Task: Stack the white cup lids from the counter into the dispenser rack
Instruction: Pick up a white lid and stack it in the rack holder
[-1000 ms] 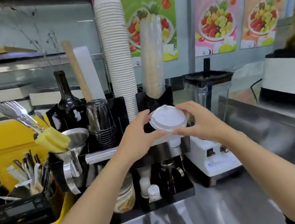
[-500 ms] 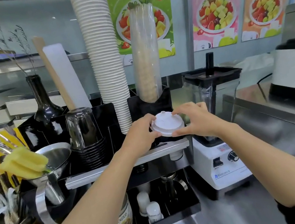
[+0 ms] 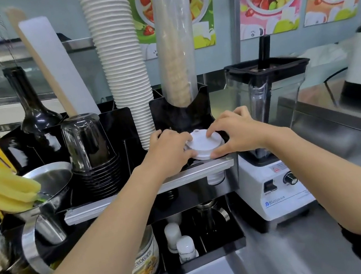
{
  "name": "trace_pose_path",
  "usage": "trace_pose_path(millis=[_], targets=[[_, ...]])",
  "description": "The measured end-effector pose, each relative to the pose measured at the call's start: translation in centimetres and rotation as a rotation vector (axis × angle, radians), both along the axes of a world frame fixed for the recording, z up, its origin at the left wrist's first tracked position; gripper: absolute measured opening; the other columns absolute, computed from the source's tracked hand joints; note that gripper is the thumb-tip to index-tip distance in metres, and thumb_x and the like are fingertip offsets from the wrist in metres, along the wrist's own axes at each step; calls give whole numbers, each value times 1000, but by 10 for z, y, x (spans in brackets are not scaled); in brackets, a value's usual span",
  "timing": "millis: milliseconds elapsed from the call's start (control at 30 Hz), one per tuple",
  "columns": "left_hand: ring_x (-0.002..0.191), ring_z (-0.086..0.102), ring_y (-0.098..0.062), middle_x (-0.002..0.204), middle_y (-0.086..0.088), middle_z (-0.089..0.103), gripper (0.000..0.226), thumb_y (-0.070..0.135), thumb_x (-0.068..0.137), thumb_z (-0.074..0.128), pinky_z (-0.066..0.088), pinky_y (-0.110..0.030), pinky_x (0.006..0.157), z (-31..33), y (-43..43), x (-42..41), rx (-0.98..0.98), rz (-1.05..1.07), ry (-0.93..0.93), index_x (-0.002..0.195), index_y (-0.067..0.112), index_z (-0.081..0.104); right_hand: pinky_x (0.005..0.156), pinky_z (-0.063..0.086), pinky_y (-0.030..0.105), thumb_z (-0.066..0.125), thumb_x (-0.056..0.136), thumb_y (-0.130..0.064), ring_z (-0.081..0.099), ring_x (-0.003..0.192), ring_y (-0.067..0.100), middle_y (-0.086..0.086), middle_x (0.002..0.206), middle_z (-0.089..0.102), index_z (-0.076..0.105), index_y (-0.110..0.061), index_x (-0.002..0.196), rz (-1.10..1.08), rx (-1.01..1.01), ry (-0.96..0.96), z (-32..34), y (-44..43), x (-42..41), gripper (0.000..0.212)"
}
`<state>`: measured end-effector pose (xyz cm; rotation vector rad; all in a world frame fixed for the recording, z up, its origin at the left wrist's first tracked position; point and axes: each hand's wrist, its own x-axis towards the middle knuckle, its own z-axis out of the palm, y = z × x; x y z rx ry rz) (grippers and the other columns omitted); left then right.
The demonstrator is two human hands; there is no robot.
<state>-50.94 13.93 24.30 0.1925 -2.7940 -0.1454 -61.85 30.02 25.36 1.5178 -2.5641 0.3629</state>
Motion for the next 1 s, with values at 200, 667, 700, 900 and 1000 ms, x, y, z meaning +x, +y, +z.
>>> trace_pose_path(millis=[200,667,700,900,1000], targets=[[122,40,-23,115,-7,59,37,38,90,49,13,-38,109,0,2,-5,-106,-13,-116,122,20,51,100,8,36,64,72,-58,21,126,11,1,126,51,56,-25,113,-3,5,31,-6,1,-1,54],[143,11,-17,154,-2,23,71,68,83,27,4,-38,116,-4,2,40,-126,40,129,140,27,30,112,6,38,44,71,-75,17,139,6,-8,153,23,19,-37,141,39,-323,-60,-14,16,22,84],[142,16,-18,153,-3,27,73,69,80,26,6,-38,116,-3,3,55,-129,51,206,140,27,31,112,7,38,43,69,-75,16,139,5,-8,154,22,15,-38,142,58,-371,-61,-14,15,32,86],[139,27,-25,148,-7,35,69,64,80,35,10,-37,113,-14,-3,160,-135,179,377,138,27,36,109,11,35,44,68,-73,11,140,6,2,156,17,5,-28,145,142,-501,51,-31,-4,111,98],[139,26,-24,149,-6,34,70,65,80,36,13,-40,115,-30,-14,216,-105,259,373,139,27,34,112,10,38,43,70,-73,11,142,14,4,156,14,2,-28,145,175,-443,53,-46,-20,162,97]])
